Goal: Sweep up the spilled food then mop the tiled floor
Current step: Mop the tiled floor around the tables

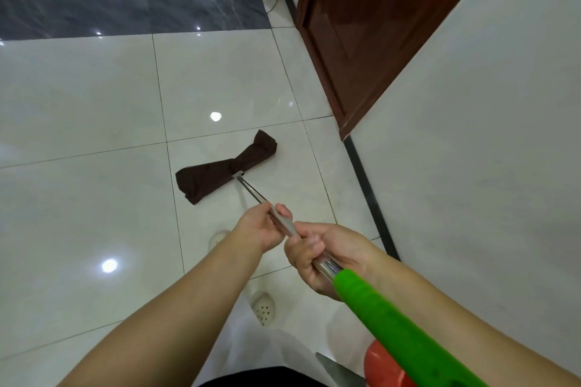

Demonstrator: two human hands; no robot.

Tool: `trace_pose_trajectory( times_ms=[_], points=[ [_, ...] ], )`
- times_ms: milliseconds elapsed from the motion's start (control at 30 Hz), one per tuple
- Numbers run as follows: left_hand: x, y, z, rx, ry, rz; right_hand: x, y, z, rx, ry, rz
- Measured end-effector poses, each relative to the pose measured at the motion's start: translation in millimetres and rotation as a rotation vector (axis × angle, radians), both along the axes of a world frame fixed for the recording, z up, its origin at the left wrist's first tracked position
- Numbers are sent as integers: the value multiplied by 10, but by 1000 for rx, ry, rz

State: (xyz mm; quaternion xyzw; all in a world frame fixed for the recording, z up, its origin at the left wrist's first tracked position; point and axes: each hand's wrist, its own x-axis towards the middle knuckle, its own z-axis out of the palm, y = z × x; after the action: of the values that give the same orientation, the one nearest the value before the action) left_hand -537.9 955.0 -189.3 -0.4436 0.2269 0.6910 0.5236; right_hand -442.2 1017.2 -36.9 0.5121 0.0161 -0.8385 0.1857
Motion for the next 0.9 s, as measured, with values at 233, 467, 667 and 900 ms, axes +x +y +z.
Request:
trace_pose_trajectory(
  times_ms=[233, 467, 667, 900],
  points=[
    [-51, 51, -158, -63, 11, -78, -45, 116, -157, -9, -80, 100],
    [-514, 135, -258, -109, 61, -114, -500, 282, -270, 23, -88, 221],
    [-1209, 314, -269, -146, 112, -133, -1151, 471, -375, 36, -81, 205],
    [-2277, 371, -196, -181, 137, -184, -2225, 508, -405, 34, -66, 216]
  ],
)
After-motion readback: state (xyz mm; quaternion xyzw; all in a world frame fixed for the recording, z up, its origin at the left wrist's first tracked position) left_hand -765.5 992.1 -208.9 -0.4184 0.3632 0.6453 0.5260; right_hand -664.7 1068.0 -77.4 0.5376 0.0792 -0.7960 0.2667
